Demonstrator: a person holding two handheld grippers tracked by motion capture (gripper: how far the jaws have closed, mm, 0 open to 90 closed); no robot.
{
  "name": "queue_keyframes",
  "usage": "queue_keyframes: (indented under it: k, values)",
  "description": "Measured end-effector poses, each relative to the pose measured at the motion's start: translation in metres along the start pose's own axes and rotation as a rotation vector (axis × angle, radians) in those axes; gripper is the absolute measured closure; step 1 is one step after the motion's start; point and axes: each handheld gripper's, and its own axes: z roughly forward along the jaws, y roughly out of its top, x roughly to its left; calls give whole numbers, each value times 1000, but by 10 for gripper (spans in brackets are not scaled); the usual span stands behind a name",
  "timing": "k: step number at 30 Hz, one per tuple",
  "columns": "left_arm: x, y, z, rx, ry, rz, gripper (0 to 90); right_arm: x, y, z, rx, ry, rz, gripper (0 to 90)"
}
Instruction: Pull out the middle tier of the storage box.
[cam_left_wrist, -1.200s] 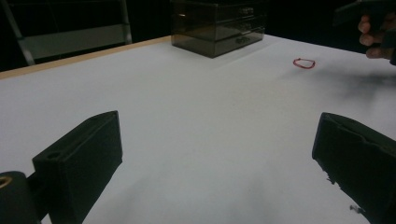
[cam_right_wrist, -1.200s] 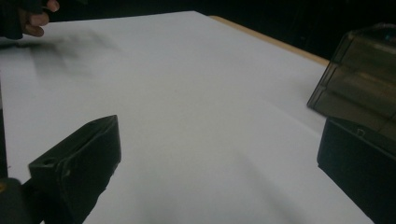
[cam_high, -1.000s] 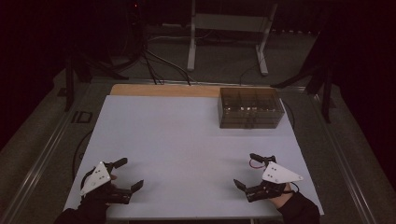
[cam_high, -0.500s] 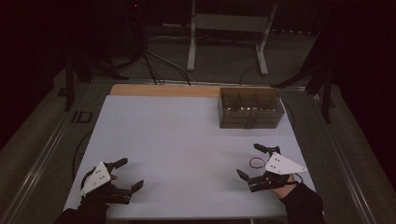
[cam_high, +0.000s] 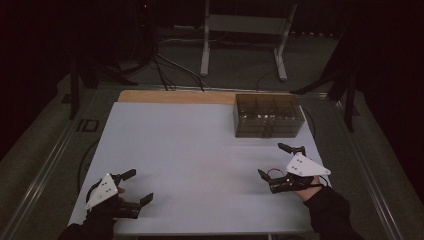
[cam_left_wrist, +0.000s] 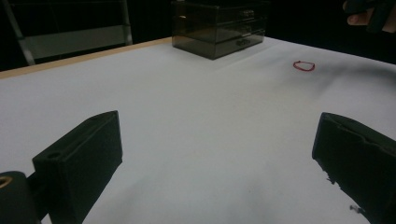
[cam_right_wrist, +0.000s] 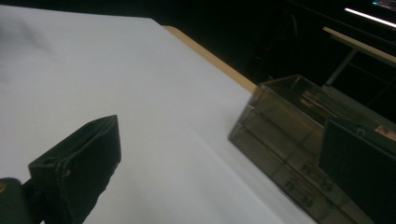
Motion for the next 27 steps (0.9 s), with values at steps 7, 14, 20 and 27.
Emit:
queue_keyframes:
  k: [7, 14, 20, 27]
  values:
    - [0, 0, 0, 3, -2, 3, 33, -12, -2, 2, 34, -40, -44, 0]
    - [0, 0, 0, 1, 1, 0, 33, -24, 0, 4, 75, -86, -96, 0]
    - [-1, -1, 1, 7, -3, -3, 33, -30, -2, 9, 114, -116, -142, 0]
    - [-2, -1, 1, 10, -1, -3, 33, -38, -5, 16, 162, -151, -194, 0]
